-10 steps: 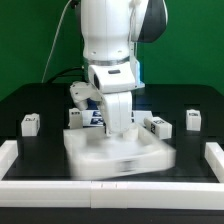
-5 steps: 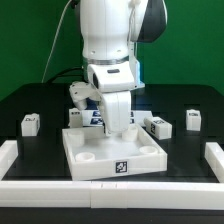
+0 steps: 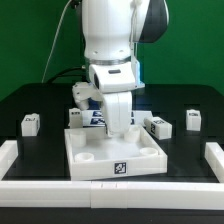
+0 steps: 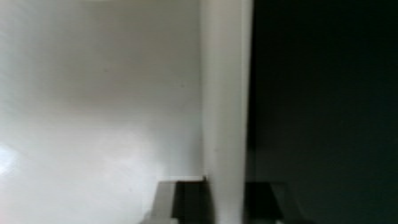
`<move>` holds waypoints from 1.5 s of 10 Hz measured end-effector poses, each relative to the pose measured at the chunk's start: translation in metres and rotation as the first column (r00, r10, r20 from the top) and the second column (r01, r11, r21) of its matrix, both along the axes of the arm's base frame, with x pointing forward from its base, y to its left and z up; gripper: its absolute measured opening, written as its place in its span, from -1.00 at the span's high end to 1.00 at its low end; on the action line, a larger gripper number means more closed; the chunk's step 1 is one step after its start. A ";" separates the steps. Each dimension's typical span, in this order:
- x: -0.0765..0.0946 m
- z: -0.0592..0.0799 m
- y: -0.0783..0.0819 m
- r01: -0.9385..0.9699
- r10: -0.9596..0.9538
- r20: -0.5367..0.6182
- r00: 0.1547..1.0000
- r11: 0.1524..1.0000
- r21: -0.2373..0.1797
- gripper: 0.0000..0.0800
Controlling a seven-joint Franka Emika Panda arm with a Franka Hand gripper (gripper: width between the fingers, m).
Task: Assemble one leg
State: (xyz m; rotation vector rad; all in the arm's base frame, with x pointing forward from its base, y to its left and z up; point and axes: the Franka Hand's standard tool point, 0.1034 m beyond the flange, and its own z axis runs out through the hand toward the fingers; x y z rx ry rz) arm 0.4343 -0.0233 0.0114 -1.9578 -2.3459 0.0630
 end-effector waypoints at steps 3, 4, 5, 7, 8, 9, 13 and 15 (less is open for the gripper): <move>0.033 0.000 0.034 0.110 -0.110 0.032 0.993 0.994 0.007 0.83; 0.044 0.000 0.046 0.126 -0.126 0.043 0.991 0.992 0.013 0.83; 0.054 0.000 0.055 0.145 -0.146 0.052 0.988 0.989 0.018 0.83; 0.068 0.000 0.078 0.213 -0.214 0.046 0.976 0.977 0.017 0.83; 0.068 0.000 0.083 0.211 -0.211 0.033 0.977 0.977 0.011 0.83; 0.068 0.001 0.088 0.204 -0.204 0.026 0.979 0.979 0.008 0.83; 0.069 0.003 0.100 0.180 -0.180 0.016 0.984 0.984 0.009 0.83; 0.069 0.004 0.100 0.183 -0.183 0.013 0.983 0.983 0.008 0.83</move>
Offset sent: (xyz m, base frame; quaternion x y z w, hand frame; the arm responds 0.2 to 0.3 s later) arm 0.0485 0.0607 -0.0137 -0.0028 0.0218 0.0753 0.9969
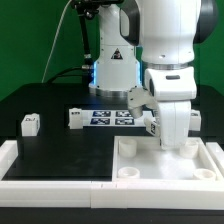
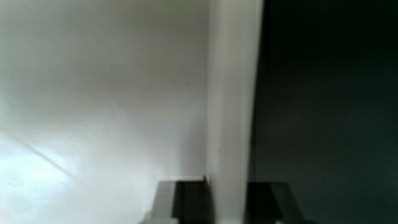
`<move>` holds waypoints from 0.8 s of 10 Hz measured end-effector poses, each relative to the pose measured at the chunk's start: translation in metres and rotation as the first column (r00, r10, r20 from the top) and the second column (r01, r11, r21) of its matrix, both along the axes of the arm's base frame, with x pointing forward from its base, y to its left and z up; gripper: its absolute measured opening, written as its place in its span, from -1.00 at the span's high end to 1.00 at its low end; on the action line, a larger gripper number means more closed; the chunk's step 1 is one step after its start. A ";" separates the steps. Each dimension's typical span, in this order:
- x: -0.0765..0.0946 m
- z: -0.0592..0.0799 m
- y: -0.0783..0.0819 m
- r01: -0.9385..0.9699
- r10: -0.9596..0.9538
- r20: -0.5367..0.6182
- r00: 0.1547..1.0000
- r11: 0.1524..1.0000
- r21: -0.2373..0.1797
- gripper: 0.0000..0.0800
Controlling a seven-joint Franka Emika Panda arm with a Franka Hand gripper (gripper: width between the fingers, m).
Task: Assemble one leg
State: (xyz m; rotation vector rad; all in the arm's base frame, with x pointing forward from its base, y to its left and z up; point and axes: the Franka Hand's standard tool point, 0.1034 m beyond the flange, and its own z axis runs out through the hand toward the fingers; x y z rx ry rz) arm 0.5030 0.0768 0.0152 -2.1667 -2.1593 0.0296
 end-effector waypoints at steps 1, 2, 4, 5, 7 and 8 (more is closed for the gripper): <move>0.000 -0.001 -0.001 0.002 -0.002 -0.001 1.000 1.000 0.000 0.83; -0.001 -0.001 -0.001 0.002 -0.002 -0.002 1.000 1.000 0.000 0.83; -0.001 -0.001 -0.001 0.002 -0.002 -0.002 1.000 1.000 0.000 0.11; -0.001 -0.001 -0.001 0.003 -0.003 -0.002 1.000 1.000 0.000 0.11; -0.001 -0.001 -0.001 0.003 -0.003 -0.002 1.000 1.000 0.000 -0.51; -0.001 -0.001 -0.002 0.003 -0.003 -0.002 1.000 1.000 0.000 -0.59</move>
Offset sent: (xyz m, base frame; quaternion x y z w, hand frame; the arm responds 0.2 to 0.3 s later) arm 0.0000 0.0000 0.0000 0.0000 0.0000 0.0000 1.0000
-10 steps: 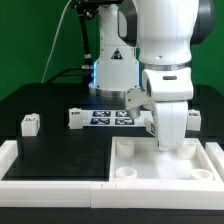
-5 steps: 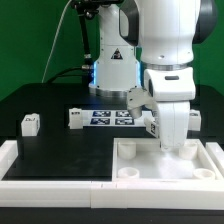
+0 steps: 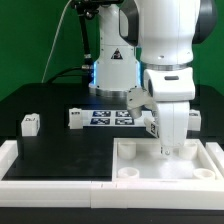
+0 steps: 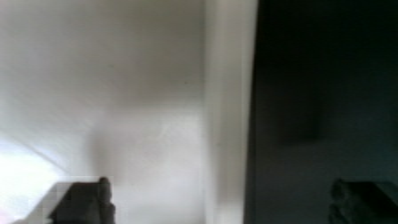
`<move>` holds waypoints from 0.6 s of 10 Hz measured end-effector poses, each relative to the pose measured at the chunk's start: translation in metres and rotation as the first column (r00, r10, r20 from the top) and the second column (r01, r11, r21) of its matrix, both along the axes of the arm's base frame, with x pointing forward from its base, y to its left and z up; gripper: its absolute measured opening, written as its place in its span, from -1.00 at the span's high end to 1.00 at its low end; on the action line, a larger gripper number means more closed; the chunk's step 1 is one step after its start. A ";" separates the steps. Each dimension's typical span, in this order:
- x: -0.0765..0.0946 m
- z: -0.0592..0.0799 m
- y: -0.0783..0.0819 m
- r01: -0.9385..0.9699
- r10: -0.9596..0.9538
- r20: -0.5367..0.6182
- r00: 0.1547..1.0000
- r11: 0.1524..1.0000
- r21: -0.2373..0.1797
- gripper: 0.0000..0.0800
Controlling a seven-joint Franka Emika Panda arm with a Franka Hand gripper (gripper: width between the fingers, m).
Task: Assemble one leg
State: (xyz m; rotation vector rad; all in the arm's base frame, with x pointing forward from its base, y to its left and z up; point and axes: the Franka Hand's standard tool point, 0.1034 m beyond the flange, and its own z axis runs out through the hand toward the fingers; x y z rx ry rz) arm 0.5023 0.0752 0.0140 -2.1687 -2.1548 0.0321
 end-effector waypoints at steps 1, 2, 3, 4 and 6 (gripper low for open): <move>0.000 0.000 0.000 0.000 0.000 0.000 1.000 1.000 0.000 -0.59; 0.000 0.000 0.000 0.000 0.000 0.000 1.000 1.000 0.000 -0.62; 0.000 0.000 0.000 0.000 0.000 0.000 1.000 1.000 0.000 -0.62; 0.000 0.000 0.000 0.001 -0.001 0.000 1.000 1.000 0.000 -0.62; 0.000 0.009 0.007 0.033 -0.033 0.009 0.999 0.999 -0.004 -0.62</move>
Offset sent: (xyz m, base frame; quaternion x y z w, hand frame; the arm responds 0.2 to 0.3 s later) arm 0.0000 0.0000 0.0000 0.0000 0.0000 0.0000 1.0000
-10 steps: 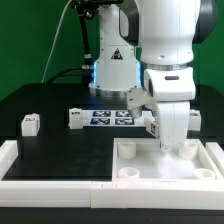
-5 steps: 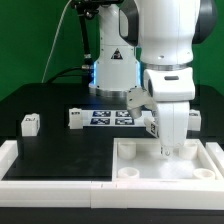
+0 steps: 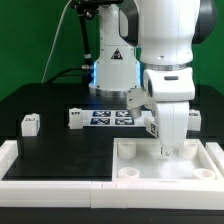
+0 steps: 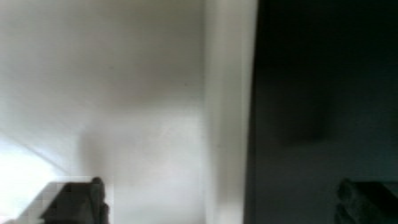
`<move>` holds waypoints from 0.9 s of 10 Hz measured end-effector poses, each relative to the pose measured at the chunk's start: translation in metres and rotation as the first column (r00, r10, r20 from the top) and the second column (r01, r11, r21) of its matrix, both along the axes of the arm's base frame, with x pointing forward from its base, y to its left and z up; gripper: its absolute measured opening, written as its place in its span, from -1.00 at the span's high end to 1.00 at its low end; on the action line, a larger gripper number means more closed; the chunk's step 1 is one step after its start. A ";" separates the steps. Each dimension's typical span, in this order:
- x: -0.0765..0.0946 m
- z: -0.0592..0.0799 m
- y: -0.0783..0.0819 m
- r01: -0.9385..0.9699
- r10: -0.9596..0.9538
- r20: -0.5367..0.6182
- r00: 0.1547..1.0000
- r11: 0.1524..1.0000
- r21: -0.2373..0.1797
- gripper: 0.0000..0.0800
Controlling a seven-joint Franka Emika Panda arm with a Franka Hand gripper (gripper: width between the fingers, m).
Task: Assemble one leg
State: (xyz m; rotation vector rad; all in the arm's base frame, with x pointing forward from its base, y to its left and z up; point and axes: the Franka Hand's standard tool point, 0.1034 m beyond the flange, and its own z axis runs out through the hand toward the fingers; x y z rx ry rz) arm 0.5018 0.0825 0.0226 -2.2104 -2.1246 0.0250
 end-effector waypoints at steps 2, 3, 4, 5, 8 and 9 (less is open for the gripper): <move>-0.010 0.024 0.010 0.014 -0.014 0.001 1.000 1.000 -0.018 -0.62; -0.014 0.032 0.011 0.015 -0.015 0.007 1.000 1.000 -0.025 -0.62; -0.018 0.037 0.009 0.020 -0.020 0.011 1.000 0.999 -0.029 -0.62; -0.018 0.039 0.009 0.029 -0.029 0.015 0.999 0.999 -0.030 -0.62; -0.019 0.037 0.008 0.102 -0.101 0.010 0.995 0.994 -0.034 -0.62; -0.019 0.037 0.009 0.228 -0.228 0.007 0.974 0.973 -0.038 -0.62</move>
Offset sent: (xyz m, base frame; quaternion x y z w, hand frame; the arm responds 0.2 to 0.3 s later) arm -0.0205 -0.0007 0.0209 -0.0012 -0.0073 0.0265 0.9996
